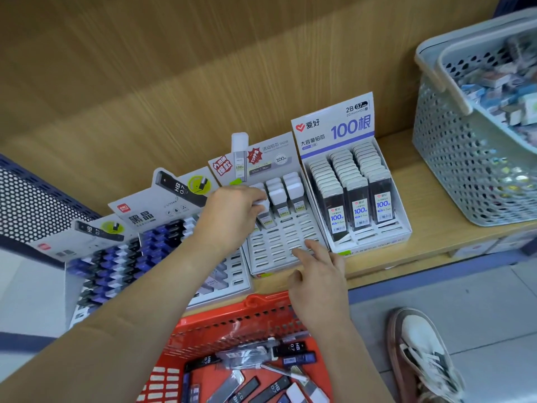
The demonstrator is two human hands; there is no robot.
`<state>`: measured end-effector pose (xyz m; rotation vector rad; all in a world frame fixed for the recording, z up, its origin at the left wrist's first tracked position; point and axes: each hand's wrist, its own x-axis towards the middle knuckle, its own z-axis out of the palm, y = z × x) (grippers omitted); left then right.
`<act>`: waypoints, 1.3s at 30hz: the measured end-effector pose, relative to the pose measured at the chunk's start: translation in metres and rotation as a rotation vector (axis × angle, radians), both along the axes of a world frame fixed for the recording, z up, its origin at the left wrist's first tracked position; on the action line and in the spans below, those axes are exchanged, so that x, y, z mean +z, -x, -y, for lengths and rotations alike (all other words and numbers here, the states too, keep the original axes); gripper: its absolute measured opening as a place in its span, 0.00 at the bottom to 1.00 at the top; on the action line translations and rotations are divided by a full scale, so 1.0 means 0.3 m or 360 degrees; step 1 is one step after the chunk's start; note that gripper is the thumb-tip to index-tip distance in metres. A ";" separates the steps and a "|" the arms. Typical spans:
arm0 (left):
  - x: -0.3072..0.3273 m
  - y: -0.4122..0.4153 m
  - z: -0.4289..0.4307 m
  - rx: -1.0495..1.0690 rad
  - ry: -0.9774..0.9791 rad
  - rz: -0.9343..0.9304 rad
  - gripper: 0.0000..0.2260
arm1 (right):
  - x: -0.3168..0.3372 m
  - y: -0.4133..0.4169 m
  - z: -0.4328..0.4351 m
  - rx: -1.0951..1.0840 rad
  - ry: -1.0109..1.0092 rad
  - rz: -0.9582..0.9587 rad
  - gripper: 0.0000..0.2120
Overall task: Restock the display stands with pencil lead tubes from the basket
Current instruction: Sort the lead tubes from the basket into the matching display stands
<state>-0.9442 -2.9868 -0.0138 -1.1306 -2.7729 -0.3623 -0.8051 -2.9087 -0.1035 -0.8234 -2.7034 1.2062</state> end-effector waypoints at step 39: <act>-0.775 -0.614 0.756 0.0552 0.0761 0.1049 0.44 | -0.441 -0.264 0.249 0.1073 -0.0354 0.0929 0.41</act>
